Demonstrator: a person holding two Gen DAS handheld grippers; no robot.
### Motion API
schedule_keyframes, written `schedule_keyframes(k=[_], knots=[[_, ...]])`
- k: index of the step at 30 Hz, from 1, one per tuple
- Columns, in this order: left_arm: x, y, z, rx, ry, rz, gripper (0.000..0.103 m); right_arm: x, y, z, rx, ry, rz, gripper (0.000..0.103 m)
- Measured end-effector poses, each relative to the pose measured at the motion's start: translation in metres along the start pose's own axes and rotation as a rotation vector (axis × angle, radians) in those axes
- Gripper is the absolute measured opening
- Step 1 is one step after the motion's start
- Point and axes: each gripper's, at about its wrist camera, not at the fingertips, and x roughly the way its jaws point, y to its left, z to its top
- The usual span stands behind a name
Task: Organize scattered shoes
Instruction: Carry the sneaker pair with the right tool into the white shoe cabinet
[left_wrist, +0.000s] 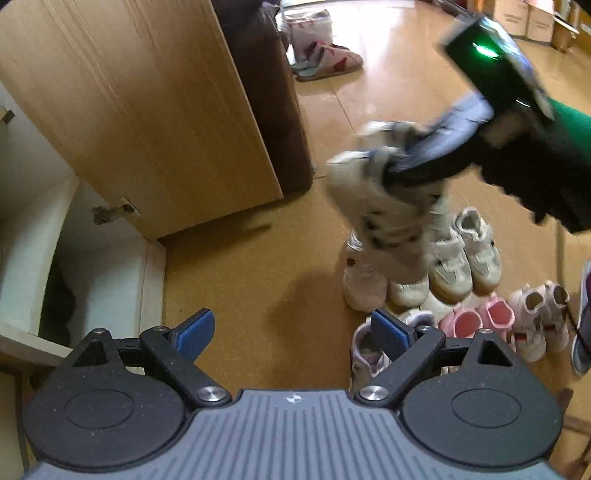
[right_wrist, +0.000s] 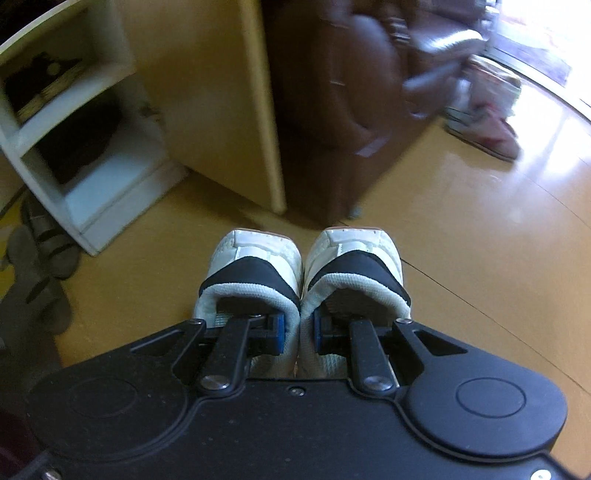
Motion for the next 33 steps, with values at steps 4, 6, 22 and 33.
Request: schedule_keyframes(k=[4, 6, 22, 33], knots=[[0.006, 0.007, -0.007, 0.056, 0.032, 0.038, 0.092, 0.018, 0.037, 0.031, -0.085, -0.007, 0.068, 0.014], [-0.001, 0.013, -0.008, 0.071, 0.021, 0.050, 0.092, 0.023, 0.052, 0.044, -0.124, -0.011, 0.096, 0.014], [-0.027, 0.107, -0.025, -0.203, -0.012, 0.176, 0.092, 0.072, 0.160, 0.152, -0.369, -0.067, 0.264, 0.014], [-0.018, 0.168, -0.044, -0.350, 0.025, 0.264, 0.092, 0.157, 0.224, 0.182, -0.503, -0.038, 0.352, 0.014]])
